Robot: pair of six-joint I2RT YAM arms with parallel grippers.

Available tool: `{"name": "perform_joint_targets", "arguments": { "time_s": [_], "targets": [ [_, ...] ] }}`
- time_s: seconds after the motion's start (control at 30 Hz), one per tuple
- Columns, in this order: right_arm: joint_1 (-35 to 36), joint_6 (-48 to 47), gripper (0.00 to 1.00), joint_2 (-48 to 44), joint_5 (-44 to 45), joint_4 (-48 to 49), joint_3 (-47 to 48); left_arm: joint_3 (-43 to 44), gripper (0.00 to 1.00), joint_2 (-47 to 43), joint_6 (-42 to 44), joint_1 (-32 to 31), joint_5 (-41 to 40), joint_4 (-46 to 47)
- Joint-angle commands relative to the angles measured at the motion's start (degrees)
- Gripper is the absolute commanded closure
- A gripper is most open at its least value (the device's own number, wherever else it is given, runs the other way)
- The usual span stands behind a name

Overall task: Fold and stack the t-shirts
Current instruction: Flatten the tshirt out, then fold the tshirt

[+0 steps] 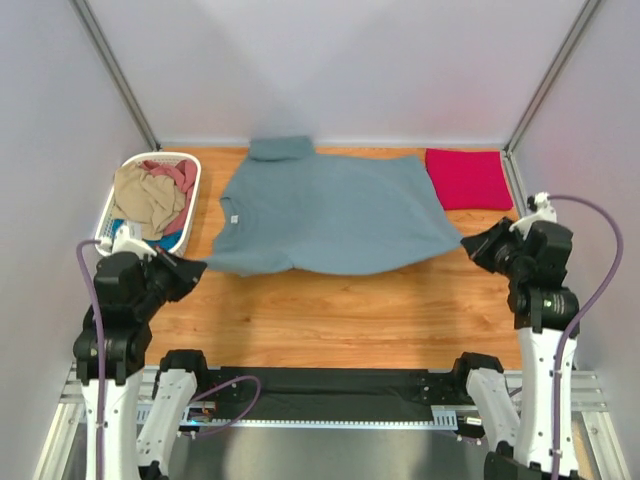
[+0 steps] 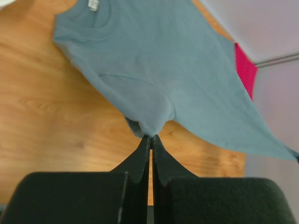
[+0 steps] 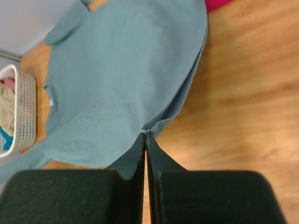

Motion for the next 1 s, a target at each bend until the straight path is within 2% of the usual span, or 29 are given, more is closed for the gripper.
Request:
{"name": "perform_joint_targets", "arguments": {
  "time_s": [0.0,0.07,0.17,0.33,0.43,0.53,0.7,0.83,0.97],
  "targets": [
    [1.1,0.3,1.00,-3.9,0.7,-7.2,-5.8,-1.6,1.00,-6.2,3.1,-0.3,-9.7,-10.1],
    [1.1,1.4,1.00,-5.4,2.4,-9.5,-9.5,-4.4,1.00,-7.8,3.1,-0.4,-12.7,-11.0],
    [1.4,3.8,1.00,-7.2,3.3,-12.2,-12.3,-8.4,1.00,-9.1,1.8,-0.3,-12.5,-11.6],
    [1.5,8.0,1.00,-8.4,4.4,-16.4,-9.6,-14.6,1.00,-11.0,1.0,-2.0,-10.1,-9.6],
    [1.6,9.4,1.00,-9.1,4.8,-17.0,-9.7,-15.0,1.00,-11.1,1.5,-2.0,-11.1,-8.6],
    [1.6,10.5,1.00,-10.4,7.2,-16.6,-10.5,-14.1,1.00,-10.8,1.4,-2.0,-11.1,-8.3],
    [1.6,11.5,1.00,-11.4,11.3,-16.4,-10.3,-11.3,1.00,-9.6,1.9,-2.0,-17.1,-8.5],
    [1.6,13.2,1.00,-10.6,11.0,-13.6,-11.0,-11.0,1.00,-9.3,1.0,-2.0,-18.0,-7.7],
    [1.6,15.3,1.00,-8.7,11.6,-8.3,-12.3,-15.0,1.00,-7.8,1.9,-2.0,-16.6,-0.4]
  ]
}}
